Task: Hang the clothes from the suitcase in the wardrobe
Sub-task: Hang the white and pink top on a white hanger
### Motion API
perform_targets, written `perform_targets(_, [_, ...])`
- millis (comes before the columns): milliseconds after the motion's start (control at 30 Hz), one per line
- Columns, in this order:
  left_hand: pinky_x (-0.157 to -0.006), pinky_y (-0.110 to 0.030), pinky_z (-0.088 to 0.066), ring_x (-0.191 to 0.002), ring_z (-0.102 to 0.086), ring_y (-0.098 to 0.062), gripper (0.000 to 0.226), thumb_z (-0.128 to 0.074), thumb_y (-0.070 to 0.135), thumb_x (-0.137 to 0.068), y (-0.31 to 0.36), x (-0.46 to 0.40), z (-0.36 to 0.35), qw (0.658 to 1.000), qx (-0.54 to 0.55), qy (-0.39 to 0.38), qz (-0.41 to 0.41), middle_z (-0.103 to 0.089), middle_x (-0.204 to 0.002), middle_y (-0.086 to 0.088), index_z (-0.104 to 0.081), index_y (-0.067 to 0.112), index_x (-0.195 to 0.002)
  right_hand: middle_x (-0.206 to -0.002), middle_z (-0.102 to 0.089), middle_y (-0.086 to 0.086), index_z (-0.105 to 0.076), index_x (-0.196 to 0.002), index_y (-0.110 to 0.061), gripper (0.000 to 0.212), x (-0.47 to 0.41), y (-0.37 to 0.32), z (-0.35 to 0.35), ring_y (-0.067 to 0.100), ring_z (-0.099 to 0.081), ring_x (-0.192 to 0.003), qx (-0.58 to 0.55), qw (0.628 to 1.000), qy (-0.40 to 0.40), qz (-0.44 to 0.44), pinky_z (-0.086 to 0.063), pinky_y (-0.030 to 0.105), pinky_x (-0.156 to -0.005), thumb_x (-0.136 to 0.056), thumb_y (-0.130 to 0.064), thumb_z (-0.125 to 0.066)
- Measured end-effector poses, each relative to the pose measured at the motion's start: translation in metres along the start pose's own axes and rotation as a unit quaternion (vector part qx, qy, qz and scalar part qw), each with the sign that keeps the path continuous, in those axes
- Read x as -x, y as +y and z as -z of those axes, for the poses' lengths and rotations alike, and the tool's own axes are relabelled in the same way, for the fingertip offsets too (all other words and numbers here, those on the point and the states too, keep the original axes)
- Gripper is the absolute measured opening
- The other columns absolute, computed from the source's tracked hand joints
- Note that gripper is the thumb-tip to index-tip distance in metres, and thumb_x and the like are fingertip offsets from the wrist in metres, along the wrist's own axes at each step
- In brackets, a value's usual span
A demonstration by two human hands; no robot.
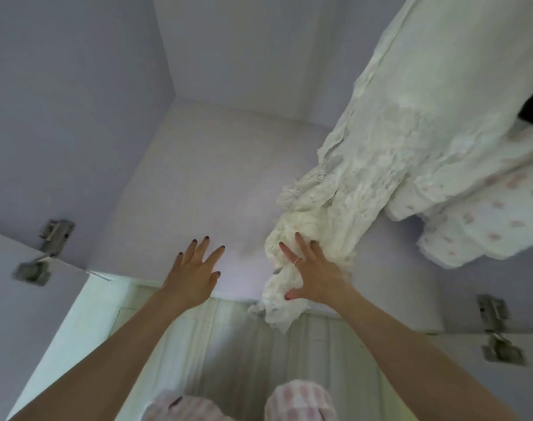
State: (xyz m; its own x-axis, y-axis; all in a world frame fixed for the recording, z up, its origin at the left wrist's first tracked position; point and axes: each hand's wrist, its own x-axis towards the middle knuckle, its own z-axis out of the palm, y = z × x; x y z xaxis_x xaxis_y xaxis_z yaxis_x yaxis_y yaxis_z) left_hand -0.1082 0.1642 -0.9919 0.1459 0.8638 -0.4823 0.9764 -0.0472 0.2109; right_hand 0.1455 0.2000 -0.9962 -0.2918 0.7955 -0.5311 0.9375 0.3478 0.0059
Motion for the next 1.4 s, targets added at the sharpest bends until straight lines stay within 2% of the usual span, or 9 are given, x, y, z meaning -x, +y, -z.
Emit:
perform_targets(100, [-0.116, -0.048, -0.006, -0.144, 0.012, -0.028, 0.058, -0.026, 0.034, -0.101, -0.007, -0.021, -0.013, 1.0, -0.008, 0.004, 0.006, 0.016, -0.156, -0.005, 0.006, 0.028, -0.149, -0.15, -0.014, 0.007, -0.003, -0.15, -0.03, 0.095, -0.025, 0.001, 0.003, 0.032, -0.025, -0.132, -0.003, 1.0, 0.021, 0.005, -0.041, 0.044, -0.1, -0.079, -0.054, -0.062])
perform_targets(233, [-0.115, -0.052, -0.007, -0.144, 0.013, -0.028, 0.057, -0.023, 0.039, -0.1, -0.014, -0.032, -0.021, 0.999, -0.035, -0.016, 0.019, 0.019, -0.156, -0.004, 0.008, 0.034, -0.147, -0.129, -0.046, 0.012, -0.05, -0.13, -0.009, 0.039, -0.048, -0.001, 0.024, 0.026, -0.053, -0.111, -0.1, 0.993, 0.065, -0.009, -0.043, 0.029, -0.092, -0.092, -0.017, -0.052])
perform_targets(333, [-0.115, -0.053, -0.007, -0.144, 0.014, -0.028, 0.057, -0.022, 0.04, -0.1, -0.017, -0.034, -0.022, 0.998, -0.054, -0.029, 0.015, 0.021, -0.155, -0.004, 0.008, 0.034, -0.147, -0.127, -0.048, 0.014, -0.054, -0.121, -0.001, 0.033, -0.064, -0.006, 0.049, 0.028, -0.054, -0.108, -0.187, 0.958, 0.204, -0.074, -0.041, 0.028, -0.088, -0.09, -0.003, -0.043])
perform_targets(467, [-0.115, -0.052, -0.006, -0.144, 0.016, -0.027, 0.057, -0.024, 0.037, -0.1, -0.018, -0.036, -0.018, 0.997, -0.054, -0.046, 0.011, 0.022, -0.155, -0.004, 0.009, 0.035, -0.147, -0.138, -0.036, 0.016, -0.042, -0.136, -0.001, 0.048, -0.082, -0.006, 0.083, 0.03, -0.047, -0.119, -0.263, 0.905, 0.32, -0.095, -0.036, 0.029, -0.102, -0.088, 0.003, -0.047])
perform_targets(600, [-0.114, -0.053, -0.005, -0.143, 0.017, -0.029, 0.06, -0.027, 0.037, -0.1, -0.017, -0.035, -0.021, 0.996, -0.068, -0.047, 0.013, 0.023, -0.154, -0.005, 0.01, 0.035, -0.147, -0.156, -0.013, 0.013, -0.02, -0.149, -0.012, 0.062, -0.092, -0.009, 0.073, 0.028, -0.01, -0.145, -0.252, 0.954, 0.143, -0.078, -0.014, 0.033, -0.117, -0.096, -0.019, -0.05])
perform_targets(700, [-0.116, -0.049, -0.008, -0.144, 0.012, -0.028, 0.06, -0.028, 0.034, -0.1, -0.015, -0.033, -0.009, 0.994, -0.06, -0.086, 0.018, 0.019, -0.156, -0.005, 0.008, 0.031, -0.148, -0.159, -0.002, 0.008, -0.013, -0.151, -0.016, 0.063, -0.08, -0.014, 0.068, 0.025, -0.002, -0.147, -0.248, 0.965, 0.059, -0.069, -0.01, 0.036, -0.119, -0.098, -0.023, -0.047])
perform_targets(800, [-0.117, -0.04, -0.015, -0.145, -0.003, -0.025, 0.056, -0.028, 0.031, -0.101, -0.004, -0.013, 0.024, 0.993, 0.002, -0.115, 0.02, 0.001, -0.158, -0.008, -0.001, 0.024, -0.15, -0.159, -0.005, 0.007, -0.014, -0.151, -0.015, 0.062, -0.049, -0.021, 0.085, 0.025, -0.01, -0.146, -0.244, 0.968, 0.041, -0.047, -0.017, 0.037, -0.118, -0.098, -0.022, -0.046])
perform_targets(967, [-0.106, -0.036, -0.035, -0.128, -0.043, -0.023, 0.046, -0.034, 0.026, -0.1, 0.034, 0.061, 0.109, 0.992, 0.105, -0.065, 0.019, -0.042, -0.142, -0.007, -0.025, 0.022, -0.145, -0.142, -0.044, 0.01, -0.035, -0.143, -0.011, 0.049, 0.05, -0.034, 0.159, 0.024, -0.043, -0.13, -0.252, 0.968, 0.004, -0.02, -0.033, 0.031, -0.107, -0.096, -0.018, -0.047])
perform_targets(1400, [-0.096, -0.033, -0.043, -0.114, -0.056, -0.023, 0.035, -0.043, 0.018, -0.096, 0.134, 0.32, 0.302, 0.977, 0.211, 0.031, 0.027, -0.059, -0.125, -0.004, -0.048, 0.018, -0.131, -0.126, -0.061, 0.006, -0.053, -0.129, -0.013, 0.035, 0.327, -0.086, 0.313, 0.023, -0.055, -0.117, -0.289, 0.956, -0.053, -0.005, -0.043, 0.031, -0.098, -0.096, -0.023, -0.049])
